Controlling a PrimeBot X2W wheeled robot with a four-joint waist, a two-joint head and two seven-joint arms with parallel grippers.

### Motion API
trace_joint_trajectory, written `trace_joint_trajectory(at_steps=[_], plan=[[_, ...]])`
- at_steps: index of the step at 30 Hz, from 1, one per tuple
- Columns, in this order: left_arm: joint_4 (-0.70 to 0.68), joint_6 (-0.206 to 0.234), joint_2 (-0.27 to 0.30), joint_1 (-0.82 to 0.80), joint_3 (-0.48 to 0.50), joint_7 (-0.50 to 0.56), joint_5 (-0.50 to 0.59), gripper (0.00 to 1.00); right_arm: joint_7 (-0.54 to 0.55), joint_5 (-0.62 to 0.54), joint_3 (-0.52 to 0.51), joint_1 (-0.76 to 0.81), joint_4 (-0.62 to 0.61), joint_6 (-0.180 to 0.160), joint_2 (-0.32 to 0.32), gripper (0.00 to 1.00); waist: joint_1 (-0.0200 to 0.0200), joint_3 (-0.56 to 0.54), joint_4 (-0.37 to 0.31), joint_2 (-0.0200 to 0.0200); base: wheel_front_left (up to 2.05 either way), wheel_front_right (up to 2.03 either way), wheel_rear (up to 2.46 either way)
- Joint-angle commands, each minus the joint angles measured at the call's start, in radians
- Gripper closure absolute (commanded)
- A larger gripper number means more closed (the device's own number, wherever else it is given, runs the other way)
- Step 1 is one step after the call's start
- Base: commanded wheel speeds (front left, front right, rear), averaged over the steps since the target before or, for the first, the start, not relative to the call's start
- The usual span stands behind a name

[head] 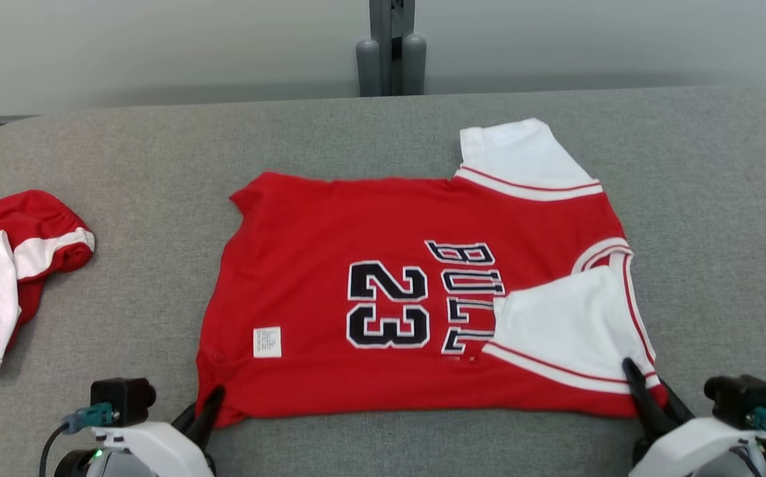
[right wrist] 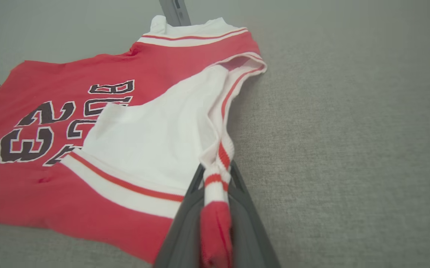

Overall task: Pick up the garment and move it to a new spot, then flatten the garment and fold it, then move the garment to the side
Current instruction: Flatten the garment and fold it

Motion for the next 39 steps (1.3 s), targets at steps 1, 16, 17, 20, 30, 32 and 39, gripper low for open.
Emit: trace_joint_trajectory(at_steps=[1,16,17,20,30,32,39], plan=[[-0.019,0.012,0.014,0.021,0.004,0.008,-0.003,1.0,0.01,0.0,-0.015,0.033,-0.022,-0.001,-0.006,1.0,0.0,-0.009,-0.004,0.0,0.0,0.0,0.0],[-0.18,0.121,0.015,0.091,0.046,-0.025,0.007,0.0,0.073,-0.049,-0.115,0.128,-0.217,0.0,0.037,0.0,0.0,-0.016,-0.015,0.0,0.0,0.0,0.0],[-0.185,0.125,0.012,0.089,0.051,-0.043,0.012,0.0,0.06,-0.055,-0.121,0.125,-0.228,0.0,0.035,0.0,0.0,-0.023,-0.013,0.0,0.0,0.0,0.0],[-0.215,0.136,-0.003,0.064,0.068,-0.111,0.035,0.0,0.023,-0.083,-0.147,0.102,-0.26,0.0,0.028,0.0,0.0,-0.033,-0.006,0.0,0.0,0.0,0.0],[-0.246,0.161,-0.02,-0.018,0.067,-0.275,0.144,0.0,-0.026,-0.183,-0.187,0.045,-0.355,0.0,0.038,0.0,0.0,-0.09,0.009,0.0,0.0,0.0,0.0],[-0.244,0.166,-0.02,-0.022,0.067,-0.284,0.152,0.0,-0.02,-0.189,-0.189,0.048,-0.359,0.0,0.042,0.0,0.0,-0.094,0.008,0.0,0.0,0.0,0.0],[-0.211,0.186,-0.009,0.002,0.059,-0.298,0.178,0.0,-0.002,-0.219,-0.182,0.099,-0.378,0.0,0.063,0.0,0.0,-0.128,-0.005,0.0,0.0,0.0,0.0]])
